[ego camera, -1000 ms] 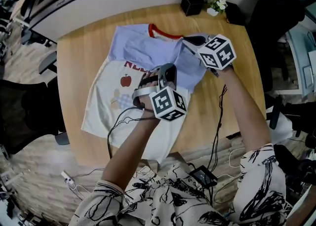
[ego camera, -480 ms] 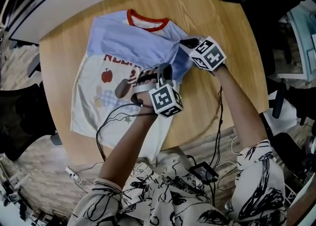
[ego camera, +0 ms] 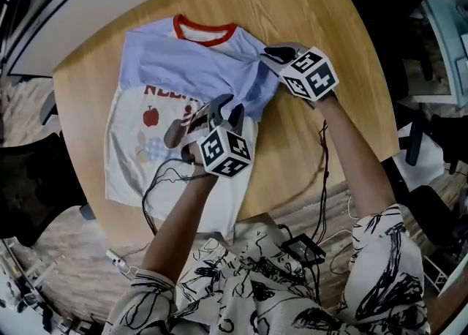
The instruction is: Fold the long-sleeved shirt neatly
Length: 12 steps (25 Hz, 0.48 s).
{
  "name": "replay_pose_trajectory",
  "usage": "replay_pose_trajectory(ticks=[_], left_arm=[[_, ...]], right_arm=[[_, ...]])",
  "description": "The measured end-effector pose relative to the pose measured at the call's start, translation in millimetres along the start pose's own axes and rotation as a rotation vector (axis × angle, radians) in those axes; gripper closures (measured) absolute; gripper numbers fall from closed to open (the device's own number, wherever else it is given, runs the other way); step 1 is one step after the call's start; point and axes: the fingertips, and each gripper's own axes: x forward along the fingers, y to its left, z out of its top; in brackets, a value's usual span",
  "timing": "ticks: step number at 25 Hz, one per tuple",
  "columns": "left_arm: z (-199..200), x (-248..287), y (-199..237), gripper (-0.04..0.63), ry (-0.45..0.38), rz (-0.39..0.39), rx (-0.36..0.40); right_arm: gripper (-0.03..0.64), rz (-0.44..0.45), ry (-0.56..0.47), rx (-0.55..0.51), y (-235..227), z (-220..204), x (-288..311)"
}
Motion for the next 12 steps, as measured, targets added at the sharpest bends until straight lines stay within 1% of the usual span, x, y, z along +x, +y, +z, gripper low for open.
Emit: replay_pose_trajectory(ticks=[1, 3, 4, 5, 7, 9, 11, 12], left_arm=[[-1, 7, -3, 0.469, 0.016, -0.015, -0.009], [-1, 21, -16, 0.471, 0.047, -0.066, -0.01], [0, 28, -25, 0.471, 0.062, -0.099, -0.008], [1, 34, -33, 0.476, 0.074, -0.132, -0.005], [3, 37, -45, 0.509, 0.083, -0.178, 0.002], [6, 29, -46, 0.512, 0.056, -0.188, -0.002], [10, 9, -36, 0.486, 0.004, -0.177, -0.02], [12, -4, -29, 0.468, -0.028, -0.171, -0.035]], right_arm=[[0.559, 0.02, 0.011, -0.007, 9, 0, 6], [0.56, 0.054, 0.083, -0.042, 24, -13, 22], [0.56, 0.056, 0.125, -0.053, 26, -22, 28], [0.56, 0.047, 0.16, -0.052, 25, -32, 31], [0.56, 0.007, 0.203, -0.028, 17, -47, 27], [0.553, -0.033, 0.195, -0.021, 14, -47, 15], [0.523, -0.063, 0.132, 0.0, 15, -35, -2], [0.505, -0.073, 0.086, 0.027, 17, -27, -12]])
